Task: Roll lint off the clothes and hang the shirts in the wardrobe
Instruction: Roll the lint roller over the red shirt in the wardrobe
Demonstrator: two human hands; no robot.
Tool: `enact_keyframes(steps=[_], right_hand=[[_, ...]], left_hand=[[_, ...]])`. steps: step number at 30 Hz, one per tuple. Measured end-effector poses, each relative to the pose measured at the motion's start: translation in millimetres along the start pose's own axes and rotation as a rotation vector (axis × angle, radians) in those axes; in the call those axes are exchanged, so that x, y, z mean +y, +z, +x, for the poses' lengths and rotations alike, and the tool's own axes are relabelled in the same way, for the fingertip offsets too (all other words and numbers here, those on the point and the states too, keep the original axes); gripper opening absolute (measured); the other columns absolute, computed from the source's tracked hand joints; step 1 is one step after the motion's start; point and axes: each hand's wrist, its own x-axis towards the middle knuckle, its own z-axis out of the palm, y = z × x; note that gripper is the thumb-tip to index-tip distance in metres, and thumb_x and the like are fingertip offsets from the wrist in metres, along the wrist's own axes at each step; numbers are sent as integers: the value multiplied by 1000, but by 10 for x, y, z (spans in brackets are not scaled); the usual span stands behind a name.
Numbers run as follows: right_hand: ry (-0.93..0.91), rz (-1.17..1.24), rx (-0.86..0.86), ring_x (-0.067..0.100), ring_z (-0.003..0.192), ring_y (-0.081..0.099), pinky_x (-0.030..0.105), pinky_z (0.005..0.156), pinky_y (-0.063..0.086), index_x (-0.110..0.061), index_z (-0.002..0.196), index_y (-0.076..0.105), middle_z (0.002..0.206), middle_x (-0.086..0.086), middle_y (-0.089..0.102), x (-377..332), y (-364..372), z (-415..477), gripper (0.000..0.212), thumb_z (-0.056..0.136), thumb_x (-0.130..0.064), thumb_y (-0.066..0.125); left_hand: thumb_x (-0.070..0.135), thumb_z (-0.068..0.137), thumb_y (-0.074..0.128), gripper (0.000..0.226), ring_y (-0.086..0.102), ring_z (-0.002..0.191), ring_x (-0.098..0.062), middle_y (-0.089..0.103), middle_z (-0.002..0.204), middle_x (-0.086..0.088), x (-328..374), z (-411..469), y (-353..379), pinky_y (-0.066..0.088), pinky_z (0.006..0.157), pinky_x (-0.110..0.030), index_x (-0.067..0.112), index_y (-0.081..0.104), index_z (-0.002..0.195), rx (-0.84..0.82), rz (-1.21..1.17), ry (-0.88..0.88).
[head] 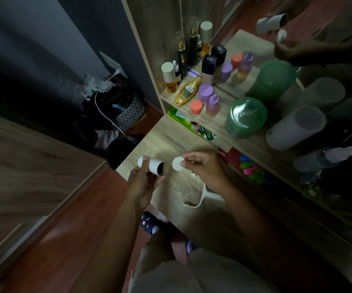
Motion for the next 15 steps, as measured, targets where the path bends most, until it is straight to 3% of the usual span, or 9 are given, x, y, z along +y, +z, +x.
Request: enact_keyframes(steps=[5,10,12,15], right_hand=[[-27,1,-63,4,63,60,16,49,43,-9,94,73,86,2,78,-111,157,-137,15,81,-10,81],[-50,-25,-73,-5,58,63,8,50,43,1,97,72,81,3,74,-172,236,-187,19,81,-5,81],[-77,-34,-67,-4,60,65,8,52,44,0,95,73,81,2,74,-203,254,-206,18,80,-4,81],[-124,-65,-41,8,73,73,16,63,54,-7,91,75,85,3,77,-225,263,-219,15,78,-7,83]], left_hand=[[38,100,58,50,69,112,-34,65,129,-26,-5,-30,15,65,71,-38,3,52,135,-17,20,13],[50,87,67,71,73,106,-34,67,126,-25,-8,-68,10,63,69,-37,5,49,139,-9,33,47],[54,79,71,81,74,104,-33,68,125,-23,-17,-71,-6,62,70,-37,7,47,140,-12,53,64],[52,89,66,68,73,106,-34,68,124,-24,-21,-61,-7,62,71,-38,7,50,138,-24,65,81]])
